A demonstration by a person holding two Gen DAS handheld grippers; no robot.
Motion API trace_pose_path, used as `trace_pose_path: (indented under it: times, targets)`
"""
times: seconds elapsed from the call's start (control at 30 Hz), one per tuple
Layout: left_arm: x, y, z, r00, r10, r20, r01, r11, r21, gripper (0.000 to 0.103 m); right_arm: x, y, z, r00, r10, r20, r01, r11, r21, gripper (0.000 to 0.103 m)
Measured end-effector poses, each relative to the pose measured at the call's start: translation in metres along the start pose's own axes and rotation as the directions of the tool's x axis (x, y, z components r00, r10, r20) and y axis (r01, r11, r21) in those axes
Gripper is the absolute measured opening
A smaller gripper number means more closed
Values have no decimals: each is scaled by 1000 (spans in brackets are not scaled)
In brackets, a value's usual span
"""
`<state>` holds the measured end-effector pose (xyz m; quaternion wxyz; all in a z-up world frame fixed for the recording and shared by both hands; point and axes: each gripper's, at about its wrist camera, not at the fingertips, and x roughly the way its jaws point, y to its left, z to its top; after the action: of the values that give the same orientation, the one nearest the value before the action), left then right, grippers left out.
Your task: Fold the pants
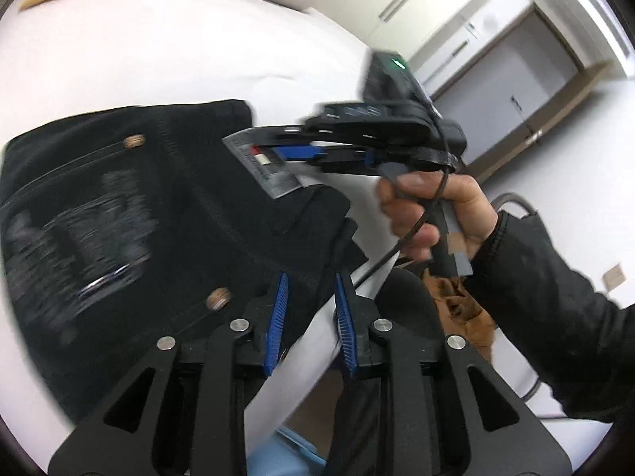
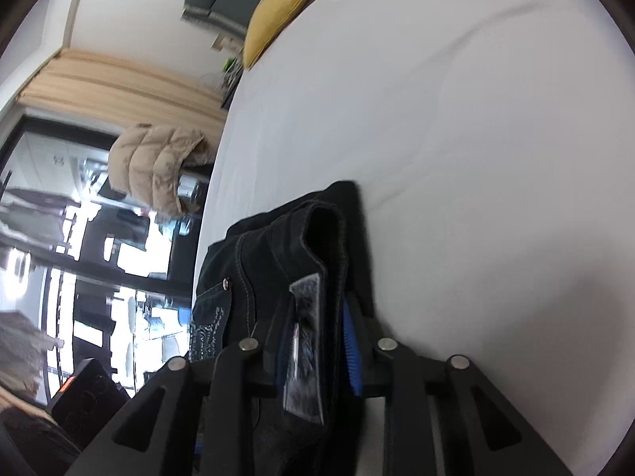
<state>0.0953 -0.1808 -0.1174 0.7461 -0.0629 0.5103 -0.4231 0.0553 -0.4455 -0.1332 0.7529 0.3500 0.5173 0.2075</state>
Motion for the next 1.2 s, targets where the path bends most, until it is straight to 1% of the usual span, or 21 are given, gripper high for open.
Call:
trace_pose_path:
  times: [0.03, 0.1, 0.13, 0.17, 0.2, 0.27, 0.3, 0.37, 0.43, 0.5, 0.53, 0.57, 0.63, 0.7, 0.77, 0.8, 0.87, 0.97, 1.07, 1.1, 1.2]
  targets:
    - [-7, 6, -1, 1000, 6, 11, -6, 1000, -17, 23, -10, 0, -2, 999, -35, 20, 35, 999, 12, 35]
    - [-22, 24, 0, 998, 37, 41, -34, 997, -63, 23, -24, 3, -3, 995, -89, 50, 88, 996, 30, 37]
    - [-29, 34, 3, 996, 61, 60, -56, 995, -77, 23, -31, 8, -4, 995, -76, 60, 75, 997, 23, 37]
    - [-36, 48, 9, 991, 104, 86, -96, 991, -92, 23, -36, 16, -7, 996, -57, 66, 57, 998, 6, 37]
    - [-38, 56, 12, 987, 124, 98, -114, 988, -104, 23, -38, 29, -9, 997, -46, 67, 48, 998, -29, 37]
    - [-39, 79, 27, 981, 159, 110, -145, 981, -126, 23, -34, 53, -15, 998, -39, 46, 44, 994, -96, 29]
    - [-36, 88, 36, 976, 187, 112, -174, 978, -116, 23, -26, 64, -20, 999, -40, 15, 42, 991, -125, 27]
    - [-25, 105, 48, 971, 221, 90, -211, 972, -107, 23, -10, 71, -28, 997, -66, -38, 60, 987, -152, 23]
    - [-14, 125, 59, 974, 216, 66, -207, 970, -125, 23, 4, 67, -35, 991, -107, -82, 94, 984, -153, 19]
    - [-6, 139, 65, 980, 192, 46, -184, 973, -141, 23, 13, 57, -42, 986, -129, -108, 115, 985, -129, 6]
    - [-4, 144, 65, 983, 179, 44, -171, 973, -155, 23, 13, 53, -44, 986, -131, -102, 119, 986, -119, 0]
    - [-4, 147, 61, 984, 169, 51, -158, 973, -169, 23, 11, 45, -46, 987, -127, -95, 117, 988, -97, 0]
    - [-7, 142, 49, 984, 167, 61, -156, 976, -153, 23, 6, 38, -48, 990, -111, -89, 104, 992, -70, 0]
    - [-16, 132, 27, 986, 155, 68, -144, 980, -138, 23, 7, 39, -50, 987, -132, -87, 123, 987, -99, 0]
    - [-25, 125, -2, 987, 140, 77, -128, 982, -138, 23, 10, 38, -50, 988, -131, -84, 122, 987, -104, 0]
    - [-29, 125, -9, 990, 120, 79, -108, 985, -135, 23, 11, 36, -49, 989, -119, -83, 111, 989, -96, 0]
    - [-36, 120, -35, 994, 79, 79, -68, 988, -140, 23, 9, 30, -50, 993, -85, -77, 80, 995, -65, 0]
    - [-53, 110, -63, 990, 85, 109, -74, 992, -100, 23, 7, 32, -52, 996, -62, -64, 59, 997, -41, 0]
    - [-61, 115, -75, 991, 56, 124, -41, 992, -119, 23, -6, 32, -62, 999, -23, -39, 22, 1000, -11, 0]
    - [-59, 116, -77, 990, 51, 131, -35, 992, -122, 23, -11, 32, -67, 1000, 10, -29, -10, 1000, -3, 0]
    - [-58, 124, -84, 989, 49, 136, -34, 993, -110, 23, -11, 27, -79, 999, 42, -30, -42, 999, 9, 0]
